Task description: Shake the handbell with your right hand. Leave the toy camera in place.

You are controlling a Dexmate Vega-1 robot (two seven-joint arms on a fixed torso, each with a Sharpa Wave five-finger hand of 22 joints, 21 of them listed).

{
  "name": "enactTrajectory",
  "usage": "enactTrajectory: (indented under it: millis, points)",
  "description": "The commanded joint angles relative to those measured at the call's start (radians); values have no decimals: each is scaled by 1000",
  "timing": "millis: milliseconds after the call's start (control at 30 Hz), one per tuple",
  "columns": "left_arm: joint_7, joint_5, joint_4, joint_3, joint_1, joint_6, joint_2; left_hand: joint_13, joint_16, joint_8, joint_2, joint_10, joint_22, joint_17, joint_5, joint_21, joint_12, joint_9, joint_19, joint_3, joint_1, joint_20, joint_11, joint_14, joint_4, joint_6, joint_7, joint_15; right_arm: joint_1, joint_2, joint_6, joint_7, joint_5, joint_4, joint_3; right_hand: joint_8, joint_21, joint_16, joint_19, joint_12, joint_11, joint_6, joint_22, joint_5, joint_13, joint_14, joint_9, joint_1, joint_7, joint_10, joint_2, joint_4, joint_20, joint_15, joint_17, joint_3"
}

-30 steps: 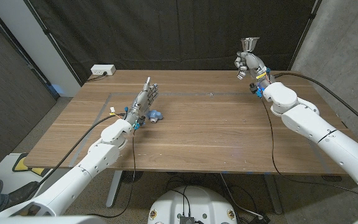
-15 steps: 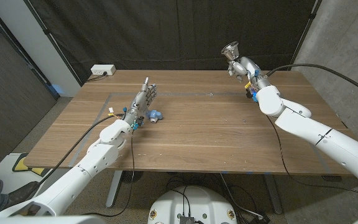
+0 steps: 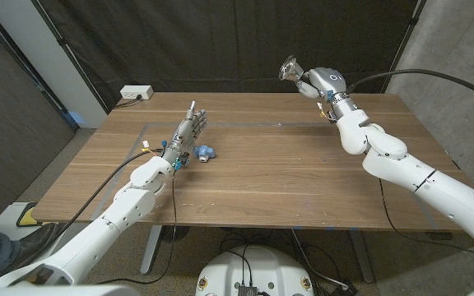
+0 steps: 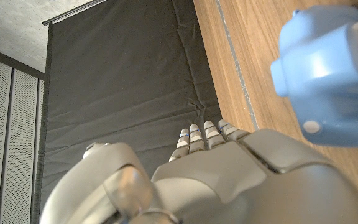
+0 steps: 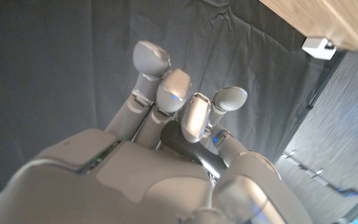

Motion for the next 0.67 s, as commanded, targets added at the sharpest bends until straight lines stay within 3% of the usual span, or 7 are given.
enactTrajectory:
  millis: [33,667]
  points:
    - [-20,-4,15,3,-24,16,3,4,3,-2,2,3,6,4,0,5,2,5,-1,-8,11,-7,6,-6,-2,4,4,6,-2,16,-20,19,-229,0,2,9,-6,-1,-3,27,0,1,-1,0,1,9,10,-4,-3,9,6,-1,0,-3,1,0]
    - [-28,5,67,11,-61,-3,-27,4,3,-3,3,4,6,4,0,4,2,5,-3,-10,13,-4,5,-5,-2,3,3,6,43,36,1,11,-203,49,-9,11,-3,-3,0,27,0,3,-2,0,1,5,0,-2,-1,9,6,0,0,-3,-1,-2]
